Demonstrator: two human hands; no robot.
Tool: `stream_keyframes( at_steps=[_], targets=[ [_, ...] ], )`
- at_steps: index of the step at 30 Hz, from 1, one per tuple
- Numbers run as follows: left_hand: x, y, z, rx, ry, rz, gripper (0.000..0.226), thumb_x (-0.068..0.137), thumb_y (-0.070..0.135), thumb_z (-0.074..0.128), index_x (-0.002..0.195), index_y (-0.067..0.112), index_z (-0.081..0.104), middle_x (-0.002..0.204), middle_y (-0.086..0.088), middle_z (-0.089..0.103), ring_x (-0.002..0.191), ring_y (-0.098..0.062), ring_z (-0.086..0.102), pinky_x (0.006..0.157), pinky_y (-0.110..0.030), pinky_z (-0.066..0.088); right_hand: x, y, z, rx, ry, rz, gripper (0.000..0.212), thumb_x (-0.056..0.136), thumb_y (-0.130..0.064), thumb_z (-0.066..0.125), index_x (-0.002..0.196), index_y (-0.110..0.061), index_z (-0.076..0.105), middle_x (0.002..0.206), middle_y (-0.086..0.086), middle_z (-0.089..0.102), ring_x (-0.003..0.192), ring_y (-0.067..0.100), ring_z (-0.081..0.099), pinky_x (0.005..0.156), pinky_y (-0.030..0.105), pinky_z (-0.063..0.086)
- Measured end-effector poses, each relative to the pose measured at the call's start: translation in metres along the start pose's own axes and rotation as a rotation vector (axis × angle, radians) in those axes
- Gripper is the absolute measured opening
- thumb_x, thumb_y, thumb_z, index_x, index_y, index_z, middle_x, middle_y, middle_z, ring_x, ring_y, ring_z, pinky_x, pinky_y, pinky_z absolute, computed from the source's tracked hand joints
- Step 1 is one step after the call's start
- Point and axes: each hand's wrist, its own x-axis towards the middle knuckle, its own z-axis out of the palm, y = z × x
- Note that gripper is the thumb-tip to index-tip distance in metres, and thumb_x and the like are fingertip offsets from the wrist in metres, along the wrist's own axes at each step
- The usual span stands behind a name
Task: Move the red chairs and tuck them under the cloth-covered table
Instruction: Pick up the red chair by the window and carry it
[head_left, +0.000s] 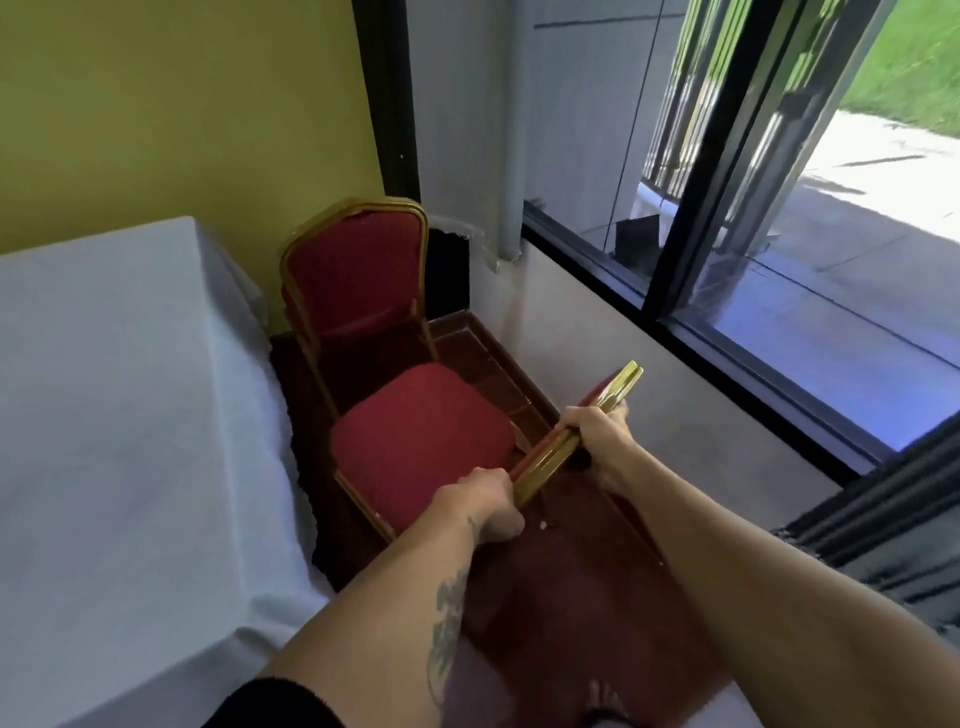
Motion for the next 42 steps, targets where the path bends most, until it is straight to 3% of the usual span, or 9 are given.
stream_keyframes(
  at_steps=[2, 7, 11, 13, 20, 28, 33, 37, 42],
  targets=[
    [0.003, 0.007, -0.002, -0.026, 0.013, -0.042, 0.033, 0.082, 0.026, 0.059, 0.114, 0.019, 0.061, 0.118, -0.01, 0.065, 0.109, -0.032, 0.067, 0.094, -0.043, 0.056, 0.016, -0.008, 0.001, -0.041, -0.066, -0.012, 0.095, 0.074, -0.004, 0.069, 0.152, -0.023, 0.017, 0.088, 0.016, 0.061, 0.063, 0.025, 0.066, 0.059, 0.04, 0.061],
    [0.017, 0.024, -0.005, -0.133, 0.028, -0.165, 0.027, 0.067, 0.027, 0.056, 0.094, 0.024, 0.056, 0.108, -0.011, 0.069, 0.099, -0.033, 0.07, 0.093, -0.048, 0.058, 0.045, -0.027, 0.008, -0.118, -0.207, -0.045, 0.092, 0.079, -0.002, 0.067, 0.154, -0.018, 0.016, 0.083, 0.012, 0.058, 0.06, 0.02, 0.062, 0.047, 0.028, 0.052],
    [0.019, 0.035, -0.005, -0.234, 0.061, -0.242, 0.031, 0.062, 0.025, 0.052, 0.093, 0.023, 0.057, 0.106, -0.011, 0.068, 0.097, -0.034, 0.071, 0.092, -0.05, 0.059, 0.064, -0.036, 0.015, -0.183, -0.328, -0.065, 0.104, 0.073, -0.008, 0.07, 0.157, -0.02, 0.011, 0.092, 0.012, 0.061, 0.081, 0.026, 0.065, 0.077, 0.045, 0.059],
    [0.012, 0.039, -0.007, -0.281, 0.079, -0.281, 0.025, 0.071, 0.022, 0.055, 0.096, 0.02, 0.058, 0.106, -0.012, 0.068, 0.098, -0.034, 0.071, 0.092, -0.048, 0.059, 0.068, -0.04, 0.022, -0.229, -0.394, -0.057, 0.111, 0.067, -0.011, 0.071, 0.157, -0.025, 0.009, 0.098, 0.014, 0.063, 0.089, 0.029, 0.066, 0.09, 0.053, 0.059],
    [0.015, 0.035, -0.014, -0.338, 0.146, -0.376, 0.041, 0.091, 0.026, 0.058, 0.129, 0.012, 0.058, 0.122, -0.011, 0.062, 0.111, -0.032, 0.066, 0.094, -0.04, 0.054, 0.081, -0.056, 0.052, -0.337, -0.536, -0.035, 0.114, 0.056, -0.017, 0.072, 0.155, -0.026, 0.016, 0.108, 0.015, 0.062, 0.101, 0.033, 0.066, 0.097, 0.057, 0.056],
    [0.027, 0.026, -0.027, -0.43, 0.216, -0.46, 0.049, 0.093, 0.021, 0.058, 0.14, 0.009, 0.054, 0.13, -0.012, 0.063, 0.117, -0.033, 0.064, 0.08, -0.035, 0.046, 0.101, -0.073, 0.096, -0.46, -0.658, 0.02, 0.107, 0.054, -0.017, 0.072, 0.147, -0.033, 0.021, 0.119, 0.017, 0.061, 0.108, 0.037, 0.066, 0.097, 0.06, 0.054],
    [0.039, 0.022, -0.043, -0.483, 0.287, -0.546, 0.048, 0.093, 0.017, 0.057, 0.14, 0.009, 0.054, 0.131, -0.013, 0.063, 0.118, -0.033, 0.063, 0.08, -0.035, 0.043, 0.111, -0.093, 0.126, -0.488, -0.777, 0.009, 0.082, 0.081, -0.004, 0.065, 0.147, -0.025, 0.02, 0.091, 0.015, 0.06, 0.082, 0.03, 0.068, 0.08, 0.051, 0.061],
    [0.055, 0.026, -0.063, -0.544, 0.322, -0.629, 0.046, 0.095, 0.021, 0.058, 0.139, 0.01, 0.054, 0.129, -0.013, 0.063, 0.117, -0.032, 0.064, 0.08, -0.035, 0.043, 0.13, -0.108, 0.151, -0.541, -0.856, 0.012, 0.086, 0.084, -0.004, 0.063, 0.151, -0.027, 0.015, 0.09, 0.015, 0.064, 0.086, 0.032, 0.07, 0.09, 0.055, 0.059],
    [0.085, 0.035, -0.085, -0.625, 0.388, -0.723, 0.049, 0.091, 0.016, 0.059, 0.14, 0.012, 0.055, 0.125, -0.011, 0.065, 0.113, -0.03, 0.065, 0.077, -0.035, 0.042, 0.159, -0.128, 0.176, -0.577, -0.925, -0.004, 0.085, 0.081, -0.005, 0.065, 0.15, -0.025, 0.017, 0.088, 0.013, 0.064, 0.078, 0.029, 0.071, 0.076, 0.048, 0.061]
  ],
)
